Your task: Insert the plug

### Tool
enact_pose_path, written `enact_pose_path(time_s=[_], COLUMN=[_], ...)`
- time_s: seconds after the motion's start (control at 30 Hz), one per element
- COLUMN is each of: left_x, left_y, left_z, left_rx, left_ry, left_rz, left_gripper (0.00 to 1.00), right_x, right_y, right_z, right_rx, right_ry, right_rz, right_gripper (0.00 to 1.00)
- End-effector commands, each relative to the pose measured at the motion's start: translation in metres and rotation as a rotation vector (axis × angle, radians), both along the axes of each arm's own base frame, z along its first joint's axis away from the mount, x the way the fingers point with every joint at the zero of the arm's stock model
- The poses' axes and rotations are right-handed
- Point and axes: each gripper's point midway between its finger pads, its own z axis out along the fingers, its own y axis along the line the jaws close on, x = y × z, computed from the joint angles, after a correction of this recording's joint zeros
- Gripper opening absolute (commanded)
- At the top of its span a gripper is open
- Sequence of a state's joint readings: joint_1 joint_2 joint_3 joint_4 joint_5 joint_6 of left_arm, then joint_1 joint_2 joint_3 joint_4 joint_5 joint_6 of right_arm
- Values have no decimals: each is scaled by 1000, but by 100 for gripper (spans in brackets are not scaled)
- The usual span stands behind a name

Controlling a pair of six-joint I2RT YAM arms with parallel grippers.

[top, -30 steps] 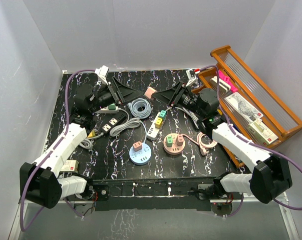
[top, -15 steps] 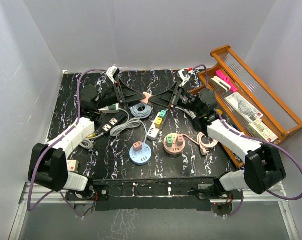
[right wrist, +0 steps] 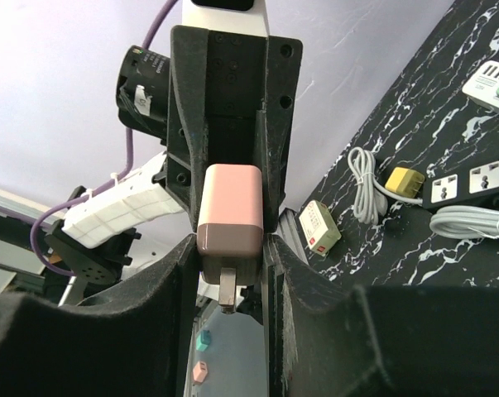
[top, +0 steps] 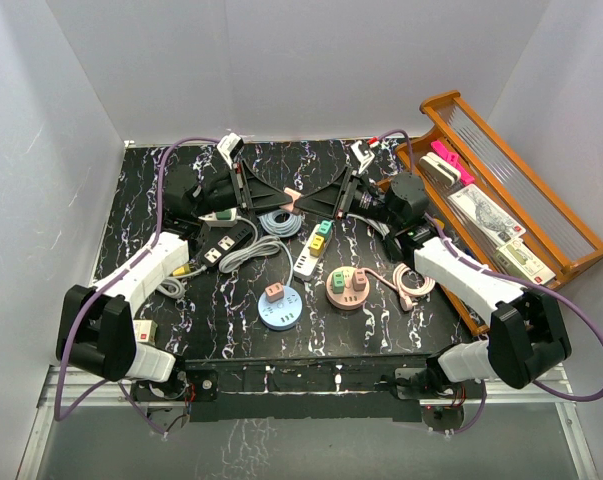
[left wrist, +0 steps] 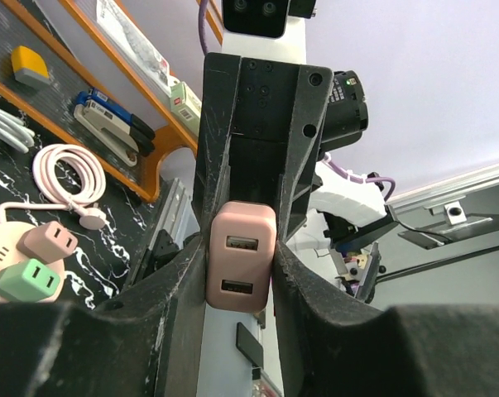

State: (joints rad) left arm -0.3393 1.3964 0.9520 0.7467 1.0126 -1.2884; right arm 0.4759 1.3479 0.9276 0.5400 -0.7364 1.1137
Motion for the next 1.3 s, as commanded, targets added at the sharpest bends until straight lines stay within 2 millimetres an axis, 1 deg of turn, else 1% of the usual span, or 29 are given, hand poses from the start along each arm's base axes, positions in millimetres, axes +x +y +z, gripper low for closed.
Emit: enact_pose_path(time_s=[0.0, 0.07, 0.1, 0.17, 0.2, 0.27, 0.3, 0.43, 0.5, 0.57, 0.7, 0.73, 0.87, 1.03, 1.27], left_x=[-19, -19, -20, -17, -13, -2, 4, 22, 30, 43, 60, 65, 70, 69, 72], left_y=[2, 2, 3, 8, 12, 23, 28, 50, 63, 79, 113, 124, 145, 157, 146], left_z=[26, 27, 28, 31, 28, 29, 28, 23, 17, 5, -25, -35, -66, -108, -164], left_rx=[10, 17, 24, 60, 103, 194, 255, 455, 555, 669, 900, 969, 1113, 1196, 1167], left_ry=[-117, -150, -177, -247, -262, -342, -437, -628, -684, -685, -680, -680, -676, -632, -556], left_rz=[-46, -44, -41, -18, 13, 95, 135, 264, 315, 381, 467, 496, 512, 492, 384], left_gripper=[0, 0, 0, 0, 0, 0, 0, 0, 0, 0, 0, 0, 0, 0, 0], right_x=[5, 5, 6, 9, 12, 18, 20, 21, 20, 19, 17, 17, 17, 20, 22], right_y=[-3, -4, -6, -9, -12, -19, -23, -40, -47, -53, -62, -63, -64, -62, -59], right_z=[22, 19, 19, 15, 12, 3, 0, -13, -17, -22, -34, -35, -45, -52, -62], right_rx=[-5, -13, -15, -33, -53, -104, -124, -178, -195, -228, -277, -283, -289, -281, -288], right_ry=[-104, -101, -100, -92, -85, -72, -70, -58, -44, -51, -32, -28, -5, 30, 55], right_rz=[-53, -64, -77, -110, -140, -201, -229, -327, -367, -393, -424, -430, -433, -429, -420], right_gripper=[14, 34, 42, 55, 61, 68, 72, 81, 82, 82, 82, 82, 81, 80, 80])
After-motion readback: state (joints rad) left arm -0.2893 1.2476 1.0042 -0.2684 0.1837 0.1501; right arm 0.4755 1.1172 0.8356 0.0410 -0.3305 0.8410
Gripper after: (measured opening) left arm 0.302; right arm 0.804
